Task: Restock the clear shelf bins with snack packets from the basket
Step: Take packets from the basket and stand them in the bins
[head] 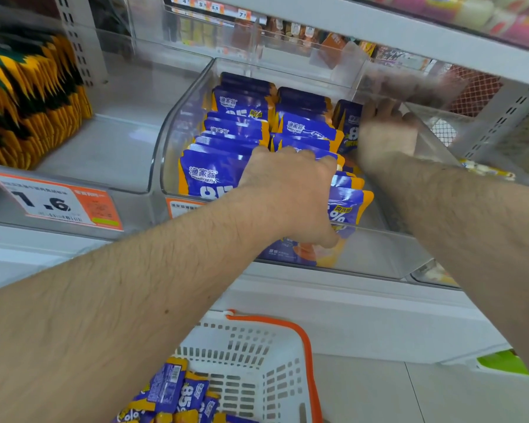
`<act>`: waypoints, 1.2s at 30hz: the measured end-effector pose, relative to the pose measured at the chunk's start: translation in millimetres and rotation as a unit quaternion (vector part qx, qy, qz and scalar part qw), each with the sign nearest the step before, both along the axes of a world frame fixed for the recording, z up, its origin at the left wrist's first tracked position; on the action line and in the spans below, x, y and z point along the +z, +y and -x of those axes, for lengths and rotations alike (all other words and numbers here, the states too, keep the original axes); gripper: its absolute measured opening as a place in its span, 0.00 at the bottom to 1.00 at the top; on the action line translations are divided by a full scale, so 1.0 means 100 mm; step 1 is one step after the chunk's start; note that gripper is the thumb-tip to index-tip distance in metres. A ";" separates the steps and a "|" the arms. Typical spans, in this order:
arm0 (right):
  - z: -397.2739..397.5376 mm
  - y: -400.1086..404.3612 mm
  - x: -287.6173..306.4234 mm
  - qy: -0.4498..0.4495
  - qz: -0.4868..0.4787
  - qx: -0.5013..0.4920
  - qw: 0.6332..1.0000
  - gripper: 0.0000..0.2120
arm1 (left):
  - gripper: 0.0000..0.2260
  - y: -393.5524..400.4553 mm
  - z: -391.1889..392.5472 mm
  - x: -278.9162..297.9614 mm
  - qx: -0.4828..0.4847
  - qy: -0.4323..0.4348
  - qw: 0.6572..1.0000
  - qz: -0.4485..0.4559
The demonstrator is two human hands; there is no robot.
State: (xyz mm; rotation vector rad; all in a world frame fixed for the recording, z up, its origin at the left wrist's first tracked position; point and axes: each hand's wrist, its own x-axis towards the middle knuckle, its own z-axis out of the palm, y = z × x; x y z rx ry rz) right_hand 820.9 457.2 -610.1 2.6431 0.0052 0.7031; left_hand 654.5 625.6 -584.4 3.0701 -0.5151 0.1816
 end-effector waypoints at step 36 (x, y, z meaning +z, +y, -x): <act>1.30 0.12 0.56 -0.049 -0.358 0.078 0.929 0.12 | 0.45 -0.04 0.26 0.23 -0.009 -0.012 0.988 0.151</act>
